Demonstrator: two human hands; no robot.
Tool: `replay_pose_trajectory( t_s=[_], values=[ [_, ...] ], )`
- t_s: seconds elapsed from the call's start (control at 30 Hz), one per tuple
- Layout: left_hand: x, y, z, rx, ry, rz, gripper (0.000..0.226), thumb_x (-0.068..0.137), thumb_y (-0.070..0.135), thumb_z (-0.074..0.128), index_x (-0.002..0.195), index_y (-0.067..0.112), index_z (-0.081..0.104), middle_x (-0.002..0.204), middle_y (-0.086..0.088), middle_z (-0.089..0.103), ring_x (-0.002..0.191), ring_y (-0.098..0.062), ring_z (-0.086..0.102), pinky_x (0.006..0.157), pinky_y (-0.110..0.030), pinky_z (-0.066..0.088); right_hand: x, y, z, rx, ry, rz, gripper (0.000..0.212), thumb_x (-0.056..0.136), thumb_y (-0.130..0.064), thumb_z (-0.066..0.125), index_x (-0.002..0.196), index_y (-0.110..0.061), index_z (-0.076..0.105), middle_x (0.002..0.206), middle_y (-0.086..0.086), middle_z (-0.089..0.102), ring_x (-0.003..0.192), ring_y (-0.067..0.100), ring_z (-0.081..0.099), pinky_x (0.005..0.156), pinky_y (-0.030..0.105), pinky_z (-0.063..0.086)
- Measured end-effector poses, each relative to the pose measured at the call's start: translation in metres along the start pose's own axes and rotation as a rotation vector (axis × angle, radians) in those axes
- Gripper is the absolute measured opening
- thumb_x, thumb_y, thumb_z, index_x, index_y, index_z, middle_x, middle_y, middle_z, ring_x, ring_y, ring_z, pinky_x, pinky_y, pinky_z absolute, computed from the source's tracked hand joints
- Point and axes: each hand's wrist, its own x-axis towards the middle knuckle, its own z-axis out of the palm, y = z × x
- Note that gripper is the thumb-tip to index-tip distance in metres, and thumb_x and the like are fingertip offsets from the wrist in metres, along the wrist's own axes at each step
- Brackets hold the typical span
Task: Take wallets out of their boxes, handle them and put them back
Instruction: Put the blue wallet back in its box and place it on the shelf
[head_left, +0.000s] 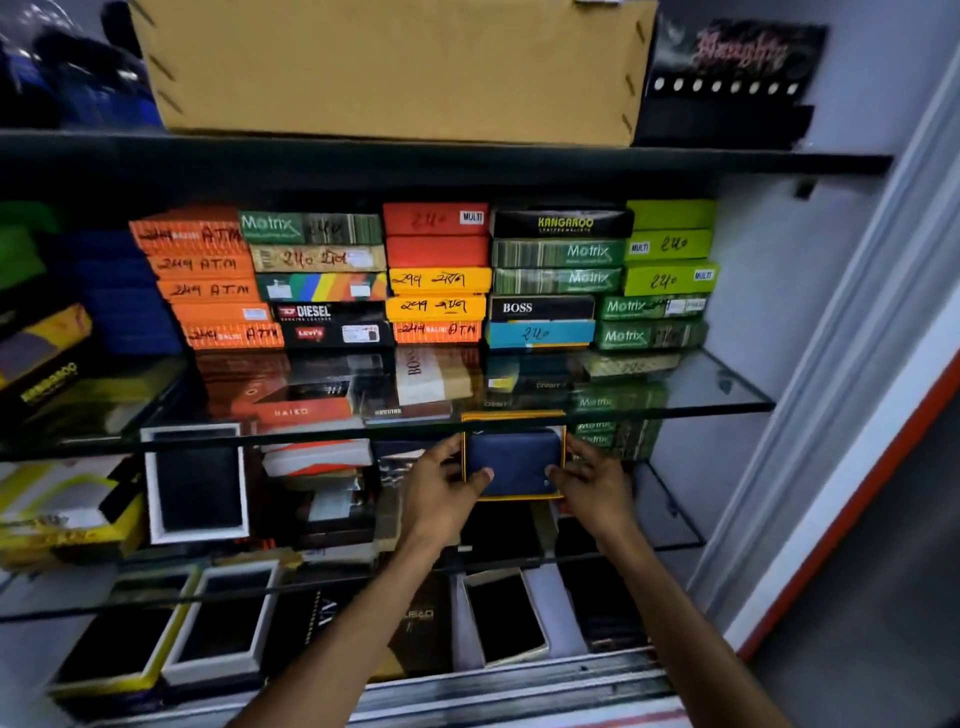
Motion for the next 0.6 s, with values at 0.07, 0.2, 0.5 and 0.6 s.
replay_pose_trajectory(
  t_s=[0.07, 0.2, 0.5, 0.6],
  values=[
    [-0.003, -0.003, -0.007, -0.029, -0.008, -0.021, 0.056, 0.076, 0.016, 0.078, 0.129, 0.017, 0.059, 0.118, 0.008, 0.065, 0.107, -0.015, 0.064, 0.091, -0.03, 0.052, -0.009, -0.004, -0.001, 0.014, 0.044, -0.003, 0.049, 0.084, -0.005, 0.07, 0.131, -0.013, 0.058, 0.111, 0.001, 0.067, 0.099, 0.016, 0.062, 0.095, 0.049, 0.055],
    [-0.033, -0.015, -0.038, -0.071, 0.041, -0.058, 0.054, 0.075, 0.016, 0.079, 0.125, 0.013, 0.061, 0.104, 0.011, 0.068, 0.087, 0.002, 0.066, 0.085, -0.019, 0.052, -0.056, -0.009, 0.004, 0.106, 0.144, -0.113, 0.048, 0.085, -0.001, 0.065, 0.131, -0.011, 0.057, 0.124, 0.007, 0.062, 0.096, 0.009, 0.064, 0.089, 0.027, 0.058],
    [-0.163, -0.116, -0.133, 0.023, 0.147, -0.344, 0.012, 0.081, 0.012, 0.073, 0.083, 0.024, 0.075, 0.085, -0.007, 0.078, 0.082, -0.024, 0.073, 0.079, -0.047, 0.06, -0.204, 0.067, 0.104, -0.213, -0.315, -0.055, 0.018, 0.085, -0.003, 0.065, 0.089, -0.018, 0.075, 0.091, -0.004, 0.076, 0.069, -0.013, 0.064, 0.06, 0.005, 0.046],
    [-0.191, -0.172, -0.147, 0.12, 0.139, -0.483, 0.009, 0.079, 0.019, 0.075, 0.077, 0.028, 0.076, 0.086, 0.001, 0.078, 0.087, -0.019, 0.073, 0.086, -0.048, 0.058, -0.229, 0.098, 0.14, -0.348, -0.524, 0.048, 0.017, 0.088, -0.011, 0.063, 0.099, -0.011, 0.076, 0.105, 0.005, 0.076, 0.092, 0.007, 0.07, 0.082, 0.015, 0.053]
  ],
)
